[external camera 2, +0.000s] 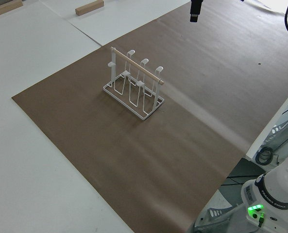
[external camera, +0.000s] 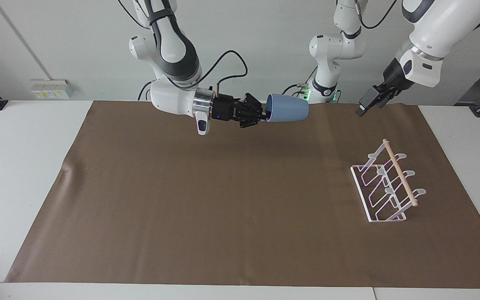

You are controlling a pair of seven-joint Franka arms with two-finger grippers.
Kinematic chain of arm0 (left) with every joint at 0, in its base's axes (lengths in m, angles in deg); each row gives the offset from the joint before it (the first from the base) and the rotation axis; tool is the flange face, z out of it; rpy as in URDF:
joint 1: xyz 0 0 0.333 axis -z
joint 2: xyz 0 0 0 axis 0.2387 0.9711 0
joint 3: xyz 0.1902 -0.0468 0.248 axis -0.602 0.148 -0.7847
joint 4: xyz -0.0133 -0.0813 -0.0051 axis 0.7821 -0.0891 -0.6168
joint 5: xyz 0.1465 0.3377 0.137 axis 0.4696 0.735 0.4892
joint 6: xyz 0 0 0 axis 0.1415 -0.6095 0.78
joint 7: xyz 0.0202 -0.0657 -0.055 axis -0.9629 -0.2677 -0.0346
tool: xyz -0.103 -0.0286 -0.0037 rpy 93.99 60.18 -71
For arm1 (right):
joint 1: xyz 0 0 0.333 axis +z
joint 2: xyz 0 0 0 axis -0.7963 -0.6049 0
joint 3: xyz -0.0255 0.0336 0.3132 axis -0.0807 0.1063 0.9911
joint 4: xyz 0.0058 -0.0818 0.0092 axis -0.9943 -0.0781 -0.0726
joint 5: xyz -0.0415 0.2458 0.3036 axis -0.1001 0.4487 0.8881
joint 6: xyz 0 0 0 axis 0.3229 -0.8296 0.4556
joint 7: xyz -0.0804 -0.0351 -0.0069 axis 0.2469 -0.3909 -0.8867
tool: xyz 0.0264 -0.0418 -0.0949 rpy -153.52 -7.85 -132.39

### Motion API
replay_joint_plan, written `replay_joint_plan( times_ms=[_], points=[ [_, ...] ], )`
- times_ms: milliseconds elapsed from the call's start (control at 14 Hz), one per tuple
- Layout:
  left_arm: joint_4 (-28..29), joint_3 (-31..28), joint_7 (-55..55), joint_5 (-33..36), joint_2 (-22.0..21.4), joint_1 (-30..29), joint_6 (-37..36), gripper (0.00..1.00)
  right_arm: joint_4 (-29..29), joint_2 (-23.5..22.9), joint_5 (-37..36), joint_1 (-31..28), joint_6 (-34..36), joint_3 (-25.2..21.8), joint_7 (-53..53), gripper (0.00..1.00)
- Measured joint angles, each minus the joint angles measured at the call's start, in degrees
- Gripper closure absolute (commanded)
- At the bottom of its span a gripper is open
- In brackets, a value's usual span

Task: Hang cup on cup holder
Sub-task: 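Hold the cup with the right gripper while the left gripper reaches it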

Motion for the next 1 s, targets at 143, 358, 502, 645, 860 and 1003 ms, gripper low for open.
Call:
replay_joint_plan(
  times_ms=[143,358,502,645,860,1003],
  points=[
    [-0.19,1.57,-9.90,-2.08,0.00,0.08,0.81,0.00,0.00,0.00,0.00,0.11,-0.21,0.02,0.00,1.00],
    [-0.45,3.61,-26.42,-6.34,0.10,0.20,3.75,0.00,0.00,0.00,0.00,0.11,-0.35,0.00,0.00,1.00],
    [-0.46,4.46,-35.06,-7.43,0.14,0.21,4.38,0.00,0.00,0.00,0.00,0.11,-0.35,0.00,0.00,1.00],
    [-0.46,4.89,-42.95,-9.68,0.15,0.21,5.42,0.00,0.00,0.00,0.00,0.11,-0.35,0.00,0.00,1.00],
    [-0.46,5.73,-52.62,-11.41,0.22,0.21,7.32,0.00,0.00,0.00,0.00,0.11,-0.36,0.00,0.00,1.00],
    [-0.46,6.66,-57.41,-12.83,0.25,0.24,7.56,0.00,0.00,0.00,0.00,0.11,-0.36,0.00,0.00,1.00]
  ],
)
